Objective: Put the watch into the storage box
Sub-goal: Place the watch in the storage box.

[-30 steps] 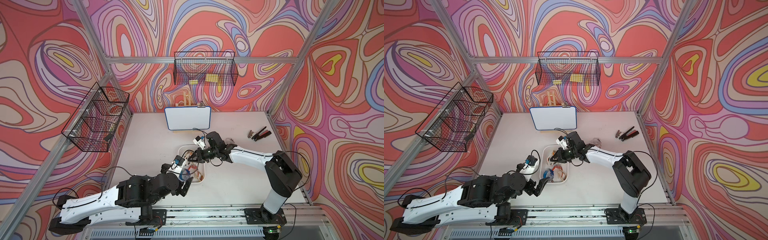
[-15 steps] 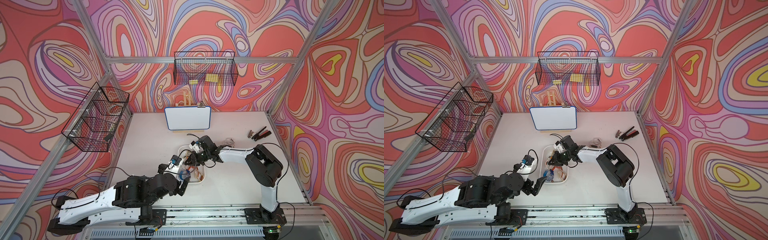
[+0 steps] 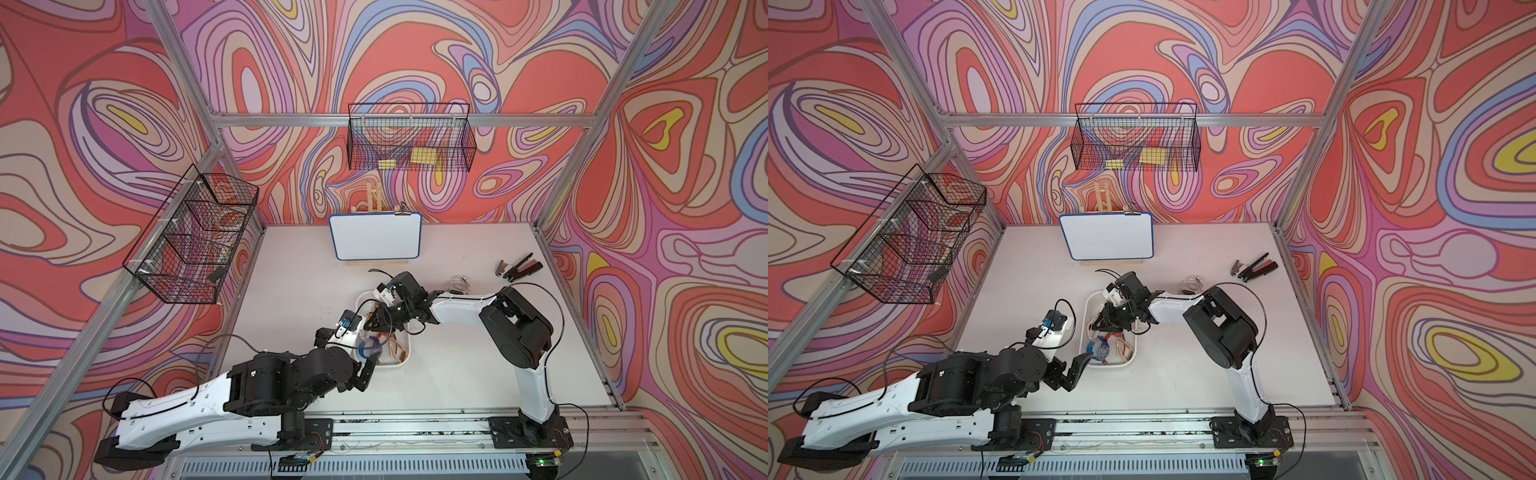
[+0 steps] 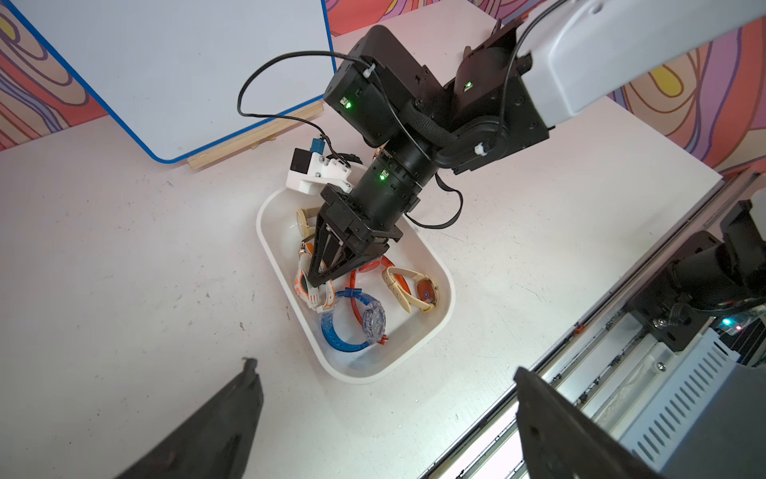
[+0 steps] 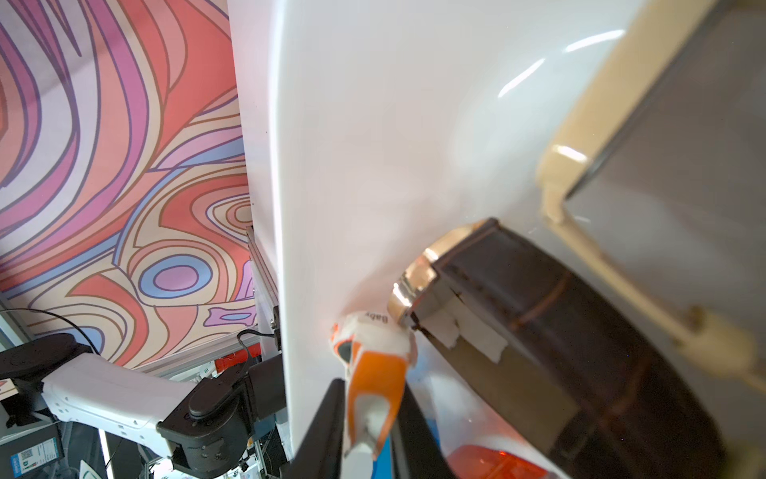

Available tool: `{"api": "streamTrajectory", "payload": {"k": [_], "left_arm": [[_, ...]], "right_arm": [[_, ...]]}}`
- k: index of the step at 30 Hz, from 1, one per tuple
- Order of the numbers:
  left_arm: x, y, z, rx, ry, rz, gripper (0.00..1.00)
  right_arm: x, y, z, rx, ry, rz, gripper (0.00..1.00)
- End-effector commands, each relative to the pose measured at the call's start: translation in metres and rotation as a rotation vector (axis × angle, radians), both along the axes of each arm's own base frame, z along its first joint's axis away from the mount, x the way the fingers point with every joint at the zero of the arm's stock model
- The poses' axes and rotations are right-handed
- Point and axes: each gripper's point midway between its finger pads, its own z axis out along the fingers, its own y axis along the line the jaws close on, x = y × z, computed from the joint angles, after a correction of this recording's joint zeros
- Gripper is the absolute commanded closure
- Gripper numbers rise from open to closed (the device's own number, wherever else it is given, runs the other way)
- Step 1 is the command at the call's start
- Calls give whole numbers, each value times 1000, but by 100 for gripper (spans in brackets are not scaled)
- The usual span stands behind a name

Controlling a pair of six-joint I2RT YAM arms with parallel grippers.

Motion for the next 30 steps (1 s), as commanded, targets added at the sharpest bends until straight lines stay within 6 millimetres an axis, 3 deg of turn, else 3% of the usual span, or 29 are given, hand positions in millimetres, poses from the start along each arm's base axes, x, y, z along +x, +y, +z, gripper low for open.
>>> {"api": "streamTrajectory", "payload": {"k": [1,13,23,26,27,30], "left_arm": [[0,4,-5,17,1,11,0],[0,0,-4,29,4,4,0],[0,-3,-5,36,10,-1,0],[-5,-13,-8,26,37,-46,1],[-9,-19,-10,20,51,-74,0],[-14,-32,-17,8,87,-110,0]], "right_arm": [[-2,1,-5,-21,2,12,67],[-5,-22,13,-122,-75,12,58],[-3,-36,50,-97,-144,-15,53],[10,-53,62,-86,-176,-91,51],[17,-64,71,-82,-189,-134,50],[37,-112,69,-220,-204,-271,46]]}}
